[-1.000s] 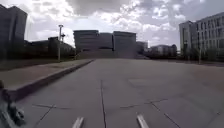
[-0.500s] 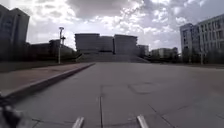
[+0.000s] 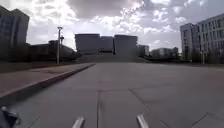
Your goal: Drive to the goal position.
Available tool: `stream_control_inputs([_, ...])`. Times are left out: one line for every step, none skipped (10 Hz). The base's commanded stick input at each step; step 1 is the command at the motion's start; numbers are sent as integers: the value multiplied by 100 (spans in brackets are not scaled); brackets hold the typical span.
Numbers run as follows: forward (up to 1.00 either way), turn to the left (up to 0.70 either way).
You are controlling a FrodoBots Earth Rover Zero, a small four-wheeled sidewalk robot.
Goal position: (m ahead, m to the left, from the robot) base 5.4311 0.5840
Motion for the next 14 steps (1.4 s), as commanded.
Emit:
stream_control_inputs([69,0])
stream_control_inputs([69,0])
stream_control_inputs([69,0])
stream_control_inputs([69,0])
stream_control_inputs([69,0])
stream_control_inputs([69,0])
stream_control_inputs([69,0])
stream_control_inputs([70,0])
stream_control_inputs([70,0])
stream_control_inputs([70,0])
stream_control_inputs([70,0])
stream_control_inputs([70,0])
stream_control_inputs([70,0])
stream_control_inputs([70,0])
